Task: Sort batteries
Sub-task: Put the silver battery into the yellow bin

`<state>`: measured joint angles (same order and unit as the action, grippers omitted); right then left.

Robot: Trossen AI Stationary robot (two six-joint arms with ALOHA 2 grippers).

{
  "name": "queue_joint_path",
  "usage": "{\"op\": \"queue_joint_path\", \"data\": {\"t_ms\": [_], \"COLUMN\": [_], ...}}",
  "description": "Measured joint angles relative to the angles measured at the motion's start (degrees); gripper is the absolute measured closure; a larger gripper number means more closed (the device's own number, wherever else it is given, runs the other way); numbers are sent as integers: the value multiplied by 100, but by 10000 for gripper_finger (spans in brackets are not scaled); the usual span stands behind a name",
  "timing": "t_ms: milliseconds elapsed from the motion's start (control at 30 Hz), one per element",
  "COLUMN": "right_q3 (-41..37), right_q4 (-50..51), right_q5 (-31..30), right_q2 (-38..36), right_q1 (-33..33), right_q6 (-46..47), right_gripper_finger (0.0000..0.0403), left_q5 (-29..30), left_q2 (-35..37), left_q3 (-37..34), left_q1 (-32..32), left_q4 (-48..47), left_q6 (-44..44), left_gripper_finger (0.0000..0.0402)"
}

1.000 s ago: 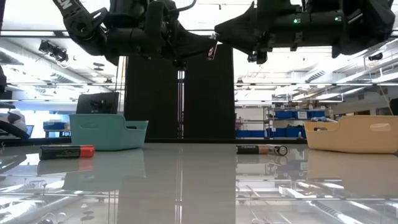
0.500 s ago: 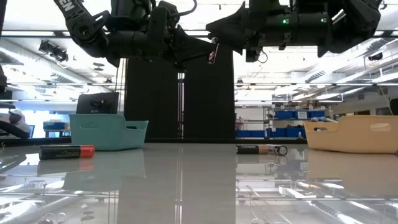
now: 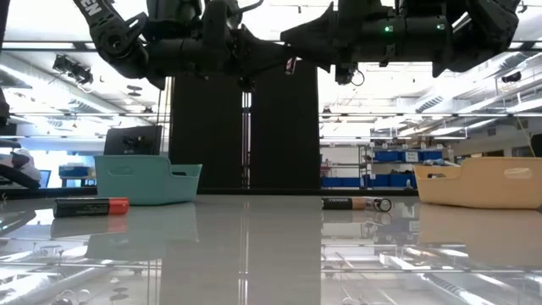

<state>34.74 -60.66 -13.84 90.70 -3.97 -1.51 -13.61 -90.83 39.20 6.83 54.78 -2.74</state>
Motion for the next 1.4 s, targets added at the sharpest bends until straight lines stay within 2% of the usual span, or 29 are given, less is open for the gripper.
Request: {"op": "queue_joint_path", "data": {"t_ms": [367, 600, 833, 1100, 1400], "right_q3": [-2, -11, -11, -13, -25], "right_q4": [-18, 4, 10, -1, -2], "right_q5": [19, 17, 19, -12, -99], "right_q2": [0, -1, 0, -25, -122], "right_q1": [2, 4, 4, 11, 177], "right_q6": [-21, -56, -155, -315, -368], "right_gripper_finger": [259, 338, 338, 338, 338], "left_q5": [-4, -44, -42, 57, 412], "left_q2": [0, 0, 2, 6, 33], "left_q3": [0, 0, 0, 7, 24], "left_q1": [0, -2, -2, -4, -9], "left_q4": [79, 76, 64, 11, -125], "left_q6": [2, -8, -6, 125, -12], "left_gripper_finger": [359, 359, 358, 296, 284]}}
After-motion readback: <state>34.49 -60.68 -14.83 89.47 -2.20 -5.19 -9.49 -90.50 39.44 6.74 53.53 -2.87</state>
